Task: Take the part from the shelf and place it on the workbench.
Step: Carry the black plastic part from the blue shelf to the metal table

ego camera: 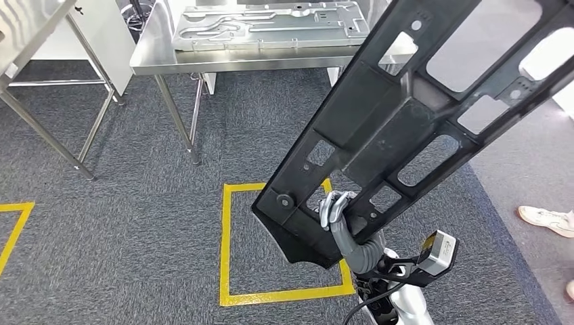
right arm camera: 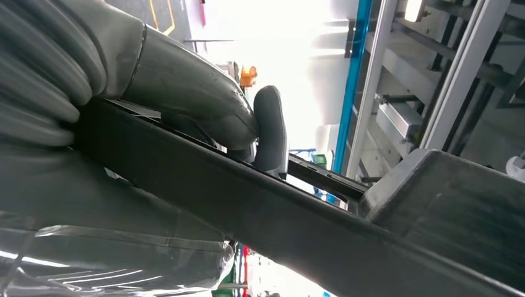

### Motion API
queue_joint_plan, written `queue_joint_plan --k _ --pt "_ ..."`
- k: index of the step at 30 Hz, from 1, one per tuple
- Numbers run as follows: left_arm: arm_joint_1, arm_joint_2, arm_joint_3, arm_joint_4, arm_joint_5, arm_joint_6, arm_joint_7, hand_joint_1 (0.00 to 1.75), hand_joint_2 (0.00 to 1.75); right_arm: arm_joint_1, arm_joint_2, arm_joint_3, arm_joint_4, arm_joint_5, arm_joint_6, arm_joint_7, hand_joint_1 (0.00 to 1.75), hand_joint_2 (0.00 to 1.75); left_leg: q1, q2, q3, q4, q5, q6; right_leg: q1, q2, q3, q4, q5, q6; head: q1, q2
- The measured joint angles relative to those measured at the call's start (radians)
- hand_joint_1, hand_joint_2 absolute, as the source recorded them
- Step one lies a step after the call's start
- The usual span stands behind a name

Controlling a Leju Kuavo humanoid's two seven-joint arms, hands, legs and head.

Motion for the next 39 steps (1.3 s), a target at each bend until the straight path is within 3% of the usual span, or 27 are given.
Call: queue_joint_plan --k 1,5,7,9,10,11,12,14,15,17,20,21,22,24,25,26,27,29,30,31,36,37,39 --pt "-0.001 0.000 0.000 0.000 0.000 -0.001 0.000 0.00 1.75 0.000 0.000 0.000 0.000 0.000 -0.001 0.000 1.75 1.75 -0.001 -0.002 0.012 -0.030 0.006 0.005 0.002 0.002 -0.002 0.003 -0.001 0.005 0.000 0.000" --pt "-0.004 -0.001 0.000 0.000 0.000 -0.005 0.000 0.00 1.75 -0.001 0.000 -0.002 -0.002 0.003 -0.007 0.000 1.75 1.75 -0.002 -0.003 0.019 -0.049 0.006 0.033 -0.001 0.000 -0.007 0.013 -0.009 0.029 0.000 0.000" --pt "-0.006 -0.002 0.000 0.000 0.000 -0.009 0.000 0.00 1.75 -0.002 0.000 -0.003 -0.004 0.004 -0.009 0.000 1.75 1.75 0.000 -0.001 0.023 -0.055 0.007 0.044 -0.004 -0.003 -0.043 0.088 -0.051 0.036 0.000 0.000" --pt "-0.008 -0.002 0.000 0.000 0.000 -0.014 0.003 0.00 1.75 -0.002 0.000 -0.005 -0.005 0.004 -0.010 0.001 1.75 1.75 -0.002 0.001 0.024 -0.055 0.004 0.050 -0.004 -0.005 -0.114 0.222 -0.106 0.040 0.000 0.000" --pt "-0.007 -0.003 0.000 0.000 0.000 -0.016 0.005 0.00 1.75 -0.002 0.000 -0.005 -0.005 0.004 -0.010 0.002 1.75 1.75 -0.003 0.001 0.025 -0.055 0.003 0.051 -0.004 -0.006 -0.142 0.270 -0.116 0.041 0.000 0.000" --pt "-0.007 -0.003 -0.001 0.000 -0.001 -0.019 0.009 0.00 1.75 -0.001 0.000 -0.006 -0.005 0.004 -0.011 0.003 1.75 1.75 -0.004 0.001 0.027 -0.055 0.001 0.051 -0.004 -0.006 -0.154 0.284 -0.107 0.040 0.000 0.000" --pt "-0.006 -0.004 -0.001 0.000 -0.002 -0.023 0.012 0.00 1.75 -0.001 0.000 -0.006 -0.005 0.005 -0.012 0.003 1.75 1.75 -0.004 0.001 0.031 -0.055 -0.002 0.050 -0.004 -0.007 -0.146 0.258 -0.080 0.038 0.000 0.000" --pt "-0.006 -0.004 -0.003 0.000 -0.005 -0.029 0.016 0.00 1.75 -0.001 0.000 -0.006 -0.005 0.006 -0.014 0.003 1.75 1.75 -0.006 0.001 0.043 -0.055 -0.010 0.046 -0.001 -0.011 -0.086 0.127 -0.006 0.027 0.000 0.000" --pt "-0.006 -0.005 -0.003 0.000 -0.006 -0.032 0.018 0.00 1.75 -0.001 0.000 -0.006 -0.006 0.007 -0.014 0.003 1.75 1.75 -0.008 0.001 0.047 -0.055 -0.015 0.042 0.002 -0.014 -0.057 0.065 0.015 0.022 0.000 0.000" --pt "-0.005 -0.005 -0.004 0.000 -0.003 -0.033 0.020 0.00 1.75 0.000 0.001 -0.006 -0.007 0.009 -0.014 0.002 1.75 1.75 -0.010 0.002 0.051 -0.056 -0.022 0.032 0.009 -0.016 -0.032 0.008 0.020 0.012 0.000 0.000" --pt "-0.007 -0.004 -0.003 0.000 0.003 -0.033 0.015 0.00 1.75 0.003 0.001 -0.006 -0.008 0.007 -0.011 -0.002 1.75 1.75 -0.010 0.005 0.056 -0.054 -0.034 0.016 0.005 -0.012 -0.021 -0.004 0.013 -0.002 0.000 0.000" --pt "-0.009 -0.003 -0.003 0.000 0.003 -0.033 0.011 0.00 1.75 0.002 0.002 -0.006 -0.008 0.006 -0.011 -0.003 1.75 1.75 -0.010 0.004 0.047 -0.030 -0.046 0.011 0.002 -0.012 -0.012 -0.010 0.011 -0.008 0.000 0.000" --pt "-0.011 -0.002 -0.003 0.000 0.003 -0.033 0.006 0.00 1.75 0.002 0.002 -0.006 -0.008 0.004 -0.010 -0.004 1.75 1.75 -0.010 0.004 0.026 0.016 -0.065 0.007 -0.001 -0.012 -0.003 -0.016 0.008 -0.013 -0.001 0.000" --pt "-0.014 -0.001 -0.003 0.000 0.002 -0.035 -0.005 0.00 1.75 0.002 0.003 -0.006 -0.006 0.003 -0.009 -0.004 1.75 1.75 -0.008 0.002 -0.052 0.154 -0.113 0.002 0.000 -0.013 0.011 -0.018 -0.003 -0.018 -0.001 0.000" --pt "-0.014 -0.001 -0.003 0.000 0.001 -0.036 -0.008 0.00 1.75 0.004 0.003 -0.006 -0.005 0.003 -0.008 -0.004 1.75 1.75 -0.007 0.002 -0.092 0.212 -0.124 0.000 0.000 -0.011 0.017 -0.017 -0.009 -0.019 -0.001 0.000" --pt "-0.015 -0.001 -0.003 0.000 0.000 -0.037 -0.009 0.00 1.75 0.006 0.003 -0.006 -0.005 0.003 -0.008 -0.004 1.75 1.75 -0.007 0.002 -0.117 0.239 -0.115 0.000 0.000 -0.009 0.026 -0.017 -0.016 -0.018 -0.001 0.000" --pt "-0.017 -0.001 -0.003 0.000 0.000 -0.039 -0.009 0.00 1.75 0.008 0.003 -0.006 -0.005 0.003 -0.008 -0.004 1.75 1.75 -0.007 0.002 -0.125 0.227 -0.085 0.001 0.000 -0.007 0.036 -0.017 -0.024 -0.017 -0.001 0.000" --pt "-0.020 0.000 -0.003 0.000 -0.001 -0.044 -0.011 0.00 1.75 0.011 0.003 -0.006 -0.005 0.003 -0.006 -0.004 1.75 1.75 -0.007 0.002 -0.091 0.107 0.011 0.009 0.001 -0.003 0.061 -0.017 -0.042 -0.013 -0.001 0.000" --pt "-0.021 0.001 -0.003 0.000 -0.002 -0.047 -0.012 0.00 1.75 0.011 0.003 -0.006 -0.004 0.002 -0.005 -0.003 1.75 1.75 -0.009 0.001 -0.067 0.044 0.042 0.014 0.003 -0.002 0.070 -0.016 -0.052 -0.008 -0.001 0.000" --pt "-0.023 0.001 -0.003 0.000 -0.003 -0.050 -0.014 0.00 1.75 0.011 0.003 -0.006 -0.004 0.002 -0.003 0.000 1.75 1.75 -0.012 0.000 -0.048 -0.003 0.056 0.019 0.003 0.000 0.075 -0.016 -0.059 -0.003 -0.001 0.000" --pt "-0.013 -0.004 -0.003 0.000 0.003 -0.054 -0.020 0.00 1.75 0.010 0.006 -0.003 -0.003 -0.002 0.008 0.029 1.75 1.75 -0.010 -0.004 -0.009 -0.052 0.032 0.047 0.004 -0.002 0.074 0.016 -0.073 0.026 0.000 0.000" --pt "-0.012 -0.004 -0.003 0.000 0.004 -0.054 -0.021 0.00 1.75 0.008 0.007 -0.002 -0.003 -0.003 0.008 0.031 1.75 1.75 -0.009 -0.004 0.000 -0.054 0.028 0.052 0.003 -0.005 0.052 0.056 -0.087 0.031 0.000 0.000" --pt "-0.008 -0.005 -0.003 0.000 0.007 -0.053 -0.021 0.00 1.75 0.006 0.007 -0.002 -0.003 -0.006 0.009 0.038 1.75 1.75 -0.009 -0.005 0.013 -0.056 0.016 0.057 0.000 -0.008 -0.028 0.178 -0.129 0.040 0.000 0.000"
